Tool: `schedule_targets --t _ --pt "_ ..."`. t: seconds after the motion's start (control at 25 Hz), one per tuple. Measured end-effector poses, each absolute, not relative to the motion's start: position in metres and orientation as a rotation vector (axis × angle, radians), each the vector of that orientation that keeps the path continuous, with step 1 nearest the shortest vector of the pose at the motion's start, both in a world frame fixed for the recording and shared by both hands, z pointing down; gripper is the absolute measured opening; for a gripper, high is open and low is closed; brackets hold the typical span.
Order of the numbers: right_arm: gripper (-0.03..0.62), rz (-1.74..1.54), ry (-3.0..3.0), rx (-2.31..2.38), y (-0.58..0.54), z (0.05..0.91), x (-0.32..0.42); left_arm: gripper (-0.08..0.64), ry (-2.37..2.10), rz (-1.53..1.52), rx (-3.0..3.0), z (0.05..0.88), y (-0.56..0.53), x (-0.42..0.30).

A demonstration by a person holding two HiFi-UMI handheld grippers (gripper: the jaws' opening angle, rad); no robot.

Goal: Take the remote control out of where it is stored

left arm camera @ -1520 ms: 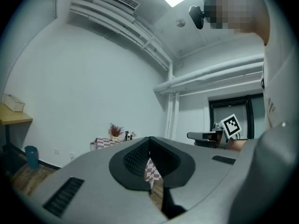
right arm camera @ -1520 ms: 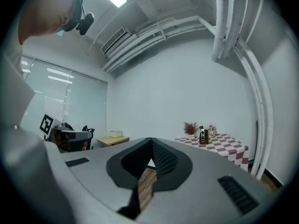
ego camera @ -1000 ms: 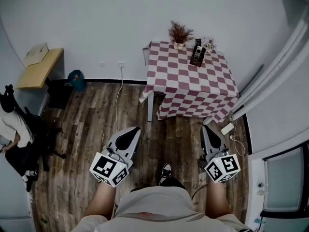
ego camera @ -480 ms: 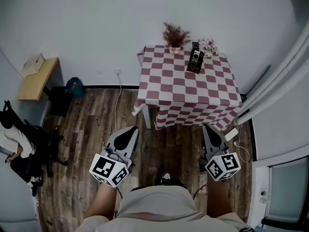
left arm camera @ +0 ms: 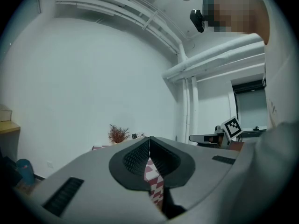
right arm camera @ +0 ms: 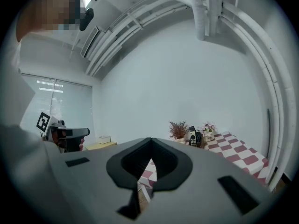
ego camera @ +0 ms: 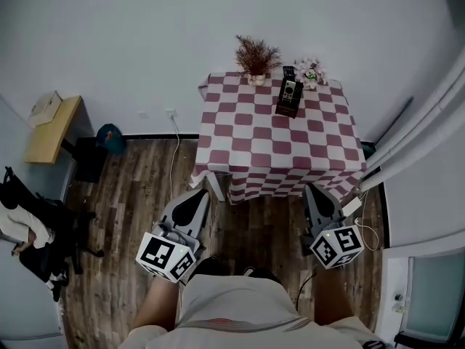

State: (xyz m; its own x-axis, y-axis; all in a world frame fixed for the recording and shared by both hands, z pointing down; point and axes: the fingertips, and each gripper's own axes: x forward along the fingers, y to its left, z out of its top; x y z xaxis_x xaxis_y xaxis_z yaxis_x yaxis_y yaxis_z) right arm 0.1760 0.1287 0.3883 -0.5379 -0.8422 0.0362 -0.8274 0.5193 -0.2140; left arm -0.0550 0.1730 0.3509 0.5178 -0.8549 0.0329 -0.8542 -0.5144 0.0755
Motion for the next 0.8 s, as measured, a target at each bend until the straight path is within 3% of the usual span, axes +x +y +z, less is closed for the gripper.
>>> schedule_targets --t 0.4,0.8 --pt "0.014 -0.238 2.581 -1.664 0.067 0.375 0.192 0.009 -1.315 -0.053 2.738 0.355 0.086 -0.04" --pt "0.014 -0.202 2.523 -1.873 -0.012 0.356 0.148 0.009 -1.132 -0.082 2.81 0.335 -0.023 -0.08"
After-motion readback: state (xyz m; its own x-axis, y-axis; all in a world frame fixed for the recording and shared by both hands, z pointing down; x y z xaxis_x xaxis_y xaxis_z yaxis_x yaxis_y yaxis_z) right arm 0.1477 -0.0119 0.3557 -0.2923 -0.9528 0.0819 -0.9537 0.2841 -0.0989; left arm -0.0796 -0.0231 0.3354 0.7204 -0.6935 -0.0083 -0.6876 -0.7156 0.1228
